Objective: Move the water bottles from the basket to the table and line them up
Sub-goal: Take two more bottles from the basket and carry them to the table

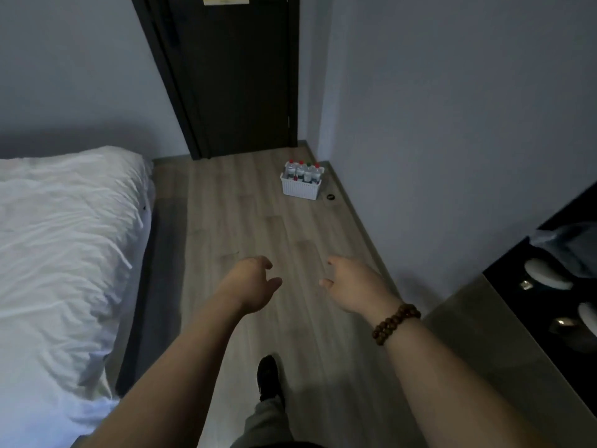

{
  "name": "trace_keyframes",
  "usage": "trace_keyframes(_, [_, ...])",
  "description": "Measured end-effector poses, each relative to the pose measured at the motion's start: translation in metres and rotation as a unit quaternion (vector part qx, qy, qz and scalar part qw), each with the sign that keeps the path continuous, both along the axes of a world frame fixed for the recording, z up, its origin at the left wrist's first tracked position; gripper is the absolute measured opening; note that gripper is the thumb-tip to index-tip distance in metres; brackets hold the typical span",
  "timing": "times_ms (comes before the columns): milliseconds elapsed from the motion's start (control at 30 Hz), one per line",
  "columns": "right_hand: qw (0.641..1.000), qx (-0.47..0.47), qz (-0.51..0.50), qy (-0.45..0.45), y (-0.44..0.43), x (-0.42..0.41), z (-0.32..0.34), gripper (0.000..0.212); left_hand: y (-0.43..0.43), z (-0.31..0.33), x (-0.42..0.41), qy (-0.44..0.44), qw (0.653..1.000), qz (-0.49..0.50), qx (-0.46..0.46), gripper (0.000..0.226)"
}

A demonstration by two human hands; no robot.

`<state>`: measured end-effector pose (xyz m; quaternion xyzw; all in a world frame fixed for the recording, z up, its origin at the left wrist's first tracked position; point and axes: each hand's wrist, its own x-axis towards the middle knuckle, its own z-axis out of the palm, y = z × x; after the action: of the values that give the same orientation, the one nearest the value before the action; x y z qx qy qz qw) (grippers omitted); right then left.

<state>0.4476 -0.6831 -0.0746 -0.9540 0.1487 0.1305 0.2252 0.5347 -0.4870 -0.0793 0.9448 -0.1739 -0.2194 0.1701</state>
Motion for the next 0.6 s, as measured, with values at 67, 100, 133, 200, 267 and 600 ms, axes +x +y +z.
trace_keyframes(67, [1.0,-0.01,-0.004,-0.004,-0.012,0.056,0.003,0.04,-0.012,-0.001,0.063,-0.002,1.0,-0.018,0.003,0.053])
trace_keyframes(100, [1.0,-0.012,-0.007,-0.002,-0.017,0.083,0.006,0.039,-0.018,0.001,0.093,-0.004,1.0,-0.026,0.007,0.053])
trace_keyframes(133, [1.0,-0.009,-0.012,-0.001,-0.022,0.109,0.009,0.038,-0.024,0.004,0.123,-0.007,0.999,-0.033,0.009,0.053])
trace_keyframes(200, [1.0,-0.007,-0.026,0.004,-0.033,0.157,0.013,0.037,-0.036,0.01,0.179,-0.011,0.999,-0.042,0.009,0.053])
trace_keyframes(267, [0.999,-0.013,-0.043,0.012,-0.045,0.203,0.015,0.04,-0.05,0.016,0.23,-0.008,0.999,-0.049,0.005,0.053])
trace_keyframes(600, [0.998,0.014,-0.059,0.023,-0.141,0.444,-0.038,0.038,-0.149,-0.03,0.47,0.009,0.997,-0.072,0.021,0.052])
